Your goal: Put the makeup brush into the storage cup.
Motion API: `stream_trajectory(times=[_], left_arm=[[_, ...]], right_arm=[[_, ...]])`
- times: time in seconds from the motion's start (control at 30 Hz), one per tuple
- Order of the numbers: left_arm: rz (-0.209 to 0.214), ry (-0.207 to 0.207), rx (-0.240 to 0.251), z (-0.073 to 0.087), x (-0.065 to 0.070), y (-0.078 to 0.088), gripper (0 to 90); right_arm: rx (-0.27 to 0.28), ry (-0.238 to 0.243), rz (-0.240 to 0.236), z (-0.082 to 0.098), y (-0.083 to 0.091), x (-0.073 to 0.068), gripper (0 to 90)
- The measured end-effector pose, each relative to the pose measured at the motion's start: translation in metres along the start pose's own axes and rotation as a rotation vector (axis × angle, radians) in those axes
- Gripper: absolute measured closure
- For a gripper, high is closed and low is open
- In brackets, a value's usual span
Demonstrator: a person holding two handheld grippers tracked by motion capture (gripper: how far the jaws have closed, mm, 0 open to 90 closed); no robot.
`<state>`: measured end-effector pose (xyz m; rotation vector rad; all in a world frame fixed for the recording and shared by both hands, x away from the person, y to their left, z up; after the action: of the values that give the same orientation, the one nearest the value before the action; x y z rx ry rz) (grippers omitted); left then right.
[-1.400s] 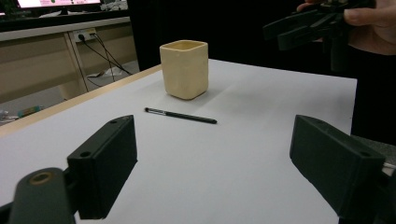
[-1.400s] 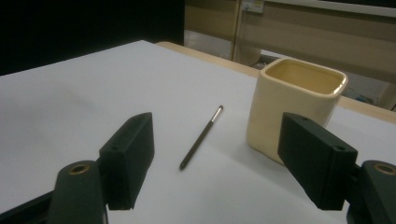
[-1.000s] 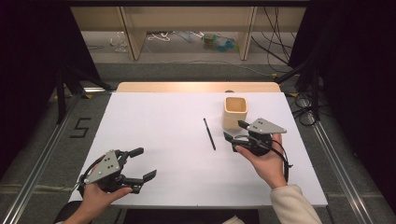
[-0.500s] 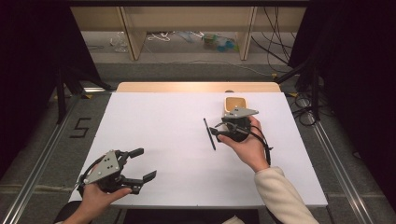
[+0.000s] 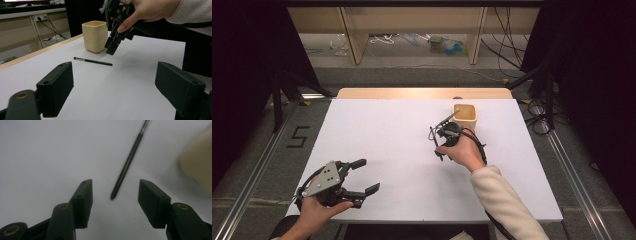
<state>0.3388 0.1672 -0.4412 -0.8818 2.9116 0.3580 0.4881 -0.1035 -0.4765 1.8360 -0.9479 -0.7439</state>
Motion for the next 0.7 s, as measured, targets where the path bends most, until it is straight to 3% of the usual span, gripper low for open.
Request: stream_trajectory(times=[0.07, 0.1, 0.27, 0.37, 0.47, 0.63, 0.7], left_arm=[[0.001, -0.001, 0.000, 0.000, 0.000, 0.000, 15.2], [0.002, -0.003, 0.000, 0.000, 0.000, 0.000, 15.2], [0.002, -0.004, -0.001, 0.000, 0.000, 0.000, 15.3], [0.004, -0.006, 0.000, 0.000, 0.000, 0.001, 15.3], [0.005, -0.005, 0.000, 0.000, 0.000, 0.001, 15.4], [0.006, -0.005, 0.000, 0.000, 0.001, 0.000, 15.4], [0.007, -0.005, -0.001, 0.000, 0.001, 0.000, 15.4]], right_arm=[[-0.098, -0.019, 0.017, 0.000, -0.008, -0.001, 48.0], [-0.189, -0.033, 0.036, 0.000, -0.015, -0.002, 49.9], [-0.238, -0.037, 0.066, -0.006, -0.027, -0.001, 53.2], [-0.289, -0.067, 0.087, -0.010, -0.038, -0.001, 56.5], [-0.300, -0.061, 0.098, -0.011, -0.042, 0.000, 58.3], [-0.336, -0.074, 0.119, -0.014, -0.048, 0.000, 66.9], [-0.330, -0.074, 0.120, -0.017, -0.049, 0.002, 76.1]])
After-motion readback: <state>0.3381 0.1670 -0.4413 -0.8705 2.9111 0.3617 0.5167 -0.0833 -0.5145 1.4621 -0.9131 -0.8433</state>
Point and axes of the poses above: each handheld gripper's, and its own axes: y roughly backward along the jaws, z roughly out of its underside, x roughly to its right, the point moved 6 cm from there along -y, roughly forward along the jaws, and after that the axes turned 8 degrees about -y, right-handed, at the moved point
